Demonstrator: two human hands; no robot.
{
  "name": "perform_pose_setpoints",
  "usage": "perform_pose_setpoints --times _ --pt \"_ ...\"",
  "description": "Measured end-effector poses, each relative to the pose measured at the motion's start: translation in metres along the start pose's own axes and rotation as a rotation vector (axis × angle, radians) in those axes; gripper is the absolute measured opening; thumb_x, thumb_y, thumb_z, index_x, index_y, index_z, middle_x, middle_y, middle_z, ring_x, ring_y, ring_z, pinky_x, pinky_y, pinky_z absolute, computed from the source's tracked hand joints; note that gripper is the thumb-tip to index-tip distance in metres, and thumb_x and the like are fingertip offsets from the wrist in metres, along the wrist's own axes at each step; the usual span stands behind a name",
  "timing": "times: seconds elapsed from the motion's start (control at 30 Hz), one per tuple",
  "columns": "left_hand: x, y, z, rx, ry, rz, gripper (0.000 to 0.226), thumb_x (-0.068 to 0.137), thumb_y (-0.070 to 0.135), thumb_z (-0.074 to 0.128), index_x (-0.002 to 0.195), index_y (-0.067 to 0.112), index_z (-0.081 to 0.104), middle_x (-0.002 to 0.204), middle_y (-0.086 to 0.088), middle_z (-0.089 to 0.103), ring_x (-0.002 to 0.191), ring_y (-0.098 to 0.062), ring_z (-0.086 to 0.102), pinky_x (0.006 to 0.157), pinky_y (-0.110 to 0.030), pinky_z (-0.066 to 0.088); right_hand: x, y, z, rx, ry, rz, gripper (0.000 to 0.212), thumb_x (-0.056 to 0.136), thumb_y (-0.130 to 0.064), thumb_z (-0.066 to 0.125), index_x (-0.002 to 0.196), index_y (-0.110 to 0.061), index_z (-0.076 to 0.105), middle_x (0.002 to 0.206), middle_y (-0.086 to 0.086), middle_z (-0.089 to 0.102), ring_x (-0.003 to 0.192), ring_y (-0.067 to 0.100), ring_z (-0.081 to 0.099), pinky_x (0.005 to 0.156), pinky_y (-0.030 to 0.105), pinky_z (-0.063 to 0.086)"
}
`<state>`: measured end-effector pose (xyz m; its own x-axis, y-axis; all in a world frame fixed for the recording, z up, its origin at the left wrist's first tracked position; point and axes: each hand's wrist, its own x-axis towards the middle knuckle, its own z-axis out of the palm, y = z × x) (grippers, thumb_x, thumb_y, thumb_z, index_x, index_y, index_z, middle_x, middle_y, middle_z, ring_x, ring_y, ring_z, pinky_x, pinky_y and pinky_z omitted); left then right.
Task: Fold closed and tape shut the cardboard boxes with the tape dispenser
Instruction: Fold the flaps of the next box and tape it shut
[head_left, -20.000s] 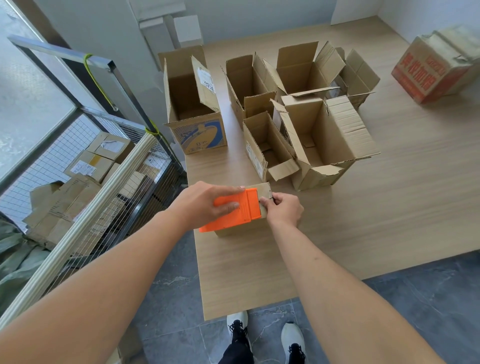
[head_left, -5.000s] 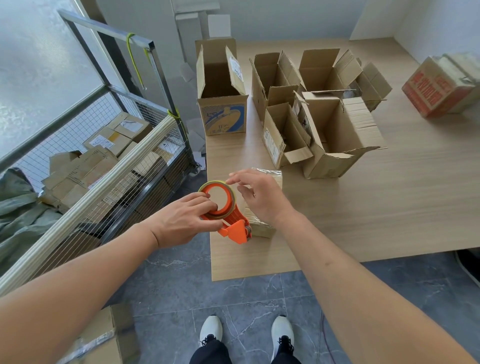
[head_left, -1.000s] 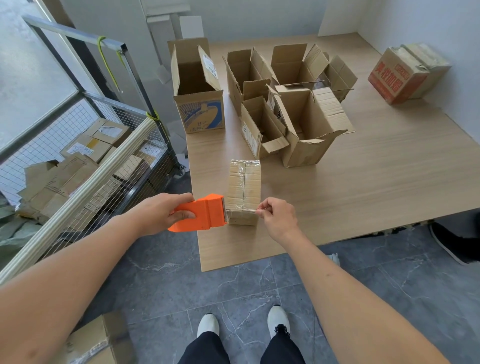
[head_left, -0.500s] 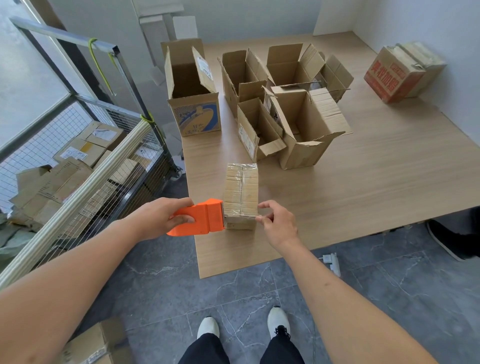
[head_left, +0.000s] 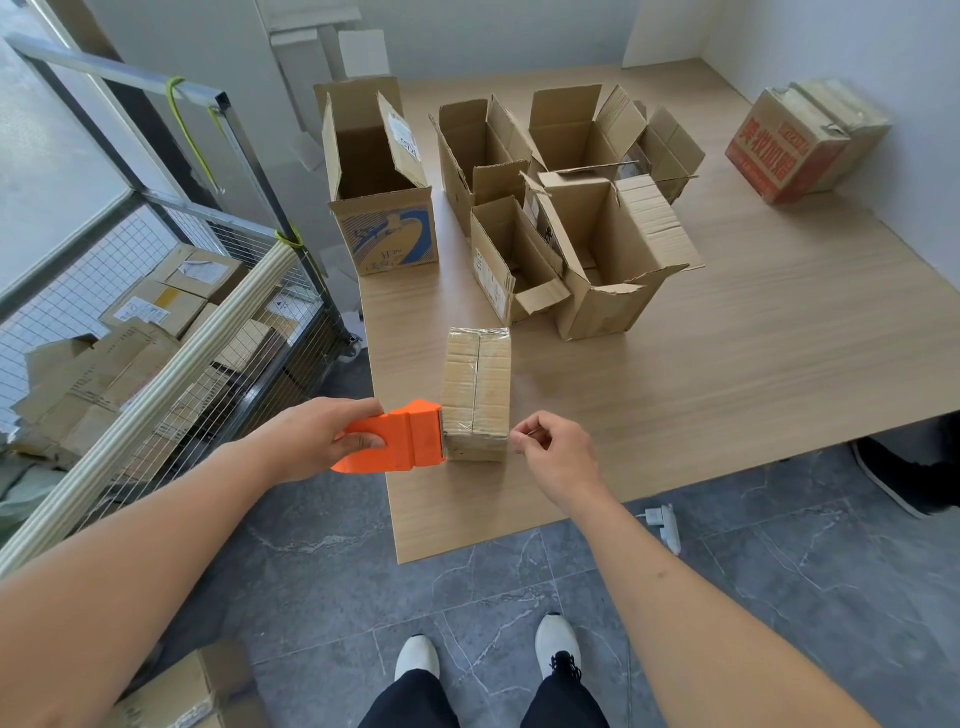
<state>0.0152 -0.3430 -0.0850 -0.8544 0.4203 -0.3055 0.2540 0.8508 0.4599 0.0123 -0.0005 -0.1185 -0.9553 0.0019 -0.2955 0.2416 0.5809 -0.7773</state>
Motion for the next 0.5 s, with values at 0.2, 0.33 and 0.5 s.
perform_pose_setpoints --times 0.2,0.33,0.5 --pt "0.007 0.001 0.002 0.01 -0.026 0.005 0.01 0.099 0.056 0.052 0.097 0.052 0.043 0.086 0.019 0.058 0.08 0.002 0.055 0.071 -0.032 0.047 0.003 0.002 -0.002 0.02 -0.024 0.081 0.013 0.092 -0.03 0.07 0.08 -0.027 0.073 0.079 -0.014 0.075 0.082 0.007 0.067 0.076 0.03 0.053" --pt "0.012 0.001 0.002 0.008 -0.046 0.016 0.011 0.099 0.054 0.053 0.096 0.051 0.043 0.086 0.018 0.058 0.081 0.001 0.055 0.072 -0.033 0.047 0.008 0.005 -0.005 0.052 -0.028 0.127 0.009 0.086 -0.036 0.079 0.08 -0.031 0.077 0.077 -0.017 0.075 0.082 0.006 0.069 0.085 0.037 0.058" --pt "0.015 -0.001 0.001 -0.005 -0.055 0.036 0.01 0.1 0.048 0.057 0.098 0.046 0.047 0.087 0.017 0.059 0.083 0.0 0.055 0.074 -0.034 0.048 0.013 0.009 -0.007 0.118 0.06 0.172 0.028 0.072 -0.044 0.091 0.092 -0.03 0.079 0.095 -0.016 0.074 0.094 0.006 0.066 0.09 0.03 0.054"
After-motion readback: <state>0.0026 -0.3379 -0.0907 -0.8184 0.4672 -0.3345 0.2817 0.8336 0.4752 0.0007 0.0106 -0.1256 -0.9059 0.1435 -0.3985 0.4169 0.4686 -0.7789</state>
